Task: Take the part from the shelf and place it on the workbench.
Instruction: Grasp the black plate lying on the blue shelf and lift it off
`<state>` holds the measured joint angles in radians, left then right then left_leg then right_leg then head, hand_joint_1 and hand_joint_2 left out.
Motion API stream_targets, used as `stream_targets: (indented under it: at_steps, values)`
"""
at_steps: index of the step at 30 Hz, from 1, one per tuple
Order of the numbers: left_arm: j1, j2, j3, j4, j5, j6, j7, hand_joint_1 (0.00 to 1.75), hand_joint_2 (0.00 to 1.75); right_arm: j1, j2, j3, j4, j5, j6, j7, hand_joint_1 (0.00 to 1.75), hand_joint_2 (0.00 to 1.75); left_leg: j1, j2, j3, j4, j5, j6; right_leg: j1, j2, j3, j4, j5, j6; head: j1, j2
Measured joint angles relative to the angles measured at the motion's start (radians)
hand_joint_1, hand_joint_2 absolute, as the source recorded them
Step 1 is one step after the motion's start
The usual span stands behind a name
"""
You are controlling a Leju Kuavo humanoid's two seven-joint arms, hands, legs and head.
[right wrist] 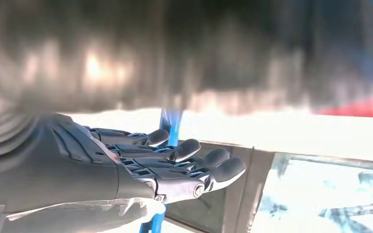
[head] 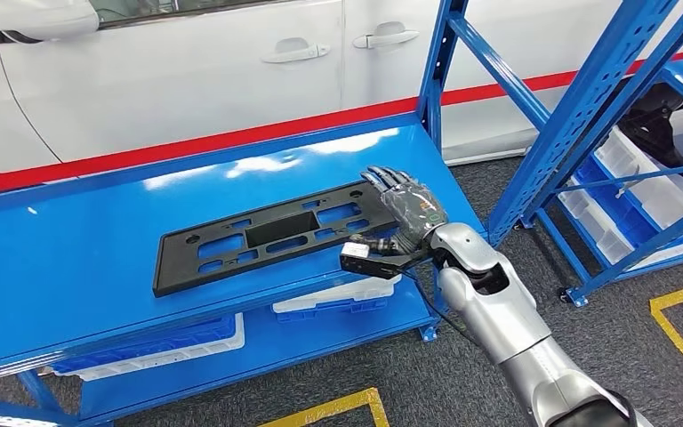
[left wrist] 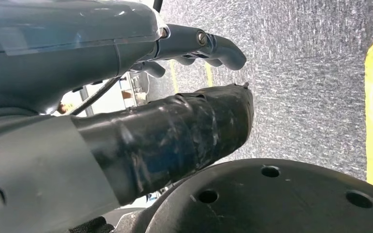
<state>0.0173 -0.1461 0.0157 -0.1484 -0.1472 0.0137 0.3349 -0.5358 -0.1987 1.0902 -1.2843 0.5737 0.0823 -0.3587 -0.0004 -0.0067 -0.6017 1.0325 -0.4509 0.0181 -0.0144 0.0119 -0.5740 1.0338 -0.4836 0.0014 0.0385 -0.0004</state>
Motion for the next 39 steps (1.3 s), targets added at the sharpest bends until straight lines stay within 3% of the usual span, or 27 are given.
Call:
stream_targets:
  at_steps: [4,8,18,22,27,31,33,35,36,37,39]
  values:
    - [0.000,0.000,0.000,0.000,0.001,0.000,-0.005,0.00,0.00,-0.025,0.001,0.019,0.015,0.007,0.021,0.001,0.00,1.75,0.000,0.000,0.000,0.000,0.000,0.000,0.000,0.000,0.000,0.000,0.000,0.000,0.000,0.000]
    - [0.000,0.000,0.000,0.000,-0.001,-0.002,-0.011,0.00,0.00,-0.052,0.015,0.043,0.045,0.031,0.032,0.004,0.00,0.00,0.000,0.000,0.000,0.000,0.000,0.000,0.000,0.000,0.000,0.000,0.000,0.000,0.000,0.000]
    - [0.000,0.000,0.000,0.000,-0.004,-0.005,-0.031,0.00,0.00,-0.066,0.081,0.050,0.132,0.002,0.012,-0.040,0.00,0.00,0.000,0.000,0.000,0.000,0.000,0.000,0.000,0.000,0.000,0.000,0.000,0.000,0.000,0.000]
    - [0.000,0.000,0.000,0.000,-0.003,-0.005,-0.032,0.00,0.00,-0.064,0.086,0.050,0.140,0.008,-0.028,-0.052,0.00,1.75,-0.001,0.000,-0.001,0.002,-0.001,0.002,-0.004,0.000,0.000,-0.001,0.001,0.002,0.000,0.000]
    - [0.000,0.000,0.000,0.000,0.000,-0.005,-0.033,0.00,0.00,-0.061,0.086,0.046,0.139,0.012,-0.045,-0.054,0.00,1.75,-0.006,0.000,-0.003,0.007,-0.003,0.008,-0.010,0.000,0.000,-0.002,0.002,0.009,0.000,0.000]
    - [0.000,-0.001,0.001,0.000,0.000,-0.005,-0.033,0.00,0.00,-0.061,0.086,0.040,0.138,0.012,-0.048,-0.054,0.00,1.75,-0.001,0.000,0.007,-0.015,0.007,0.025,-0.010,-0.002,0.000,0.005,-0.008,0.021,0.000,0.000]
    - [0.000,-0.003,0.001,0.000,0.000,-0.005,-0.033,0.00,0.00,-0.061,0.086,0.038,0.138,0.012,-0.049,-0.054,0.00,1.75,0.003,-0.001,0.016,-0.032,0.015,0.033,-0.009,-0.005,-0.038,0.086,-0.057,0.021,0.000,0.000]
    - [0.000,-0.003,0.001,0.000,0.000,-0.005,-0.033,0.00,0.00,-0.058,0.086,0.038,0.138,0.012,-0.049,-0.054,0.00,1.75,0.002,-0.005,0.016,-0.032,0.016,0.036,-0.008,-0.006,-0.103,0.214,-0.111,0.019,0.000,0.000]
    - [0.000,-0.003,0.001,0.000,0.000,-0.005,-0.033,0.00,0.00,-0.054,0.085,0.038,0.138,0.012,-0.049,-0.054,0.00,1.75,0.002,-0.009,0.016,-0.031,0.015,0.036,-0.009,-0.006,-0.124,0.254,-0.118,0.019,0.000,0.000]
    - [0.000,-0.003,0.001,0.000,0.000,-0.005,-0.033,0.00,0.00,-0.050,0.085,0.038,0.139,0.013,-0.049,-0.055,0.00,1.75,0.003,-0.015,0.016,-0.029,0.014,0.034,-0.009,-0.006,-0.129,0.258,-0.106,0.018,0.000,0.000]
    - [0.000,-0.004,0.001,0.000,0.000,-0.005,-0.033,0.00,0.00,-0.047,0.085,0.037,0.140,0.016,-0.049,-0.057,0.00,1.75,0.004,-0.032,0.015,-0.020,0.008,0.028,-0.012,0.002,-0.086,0.161,-0.037,0.016,0.000,0.000]
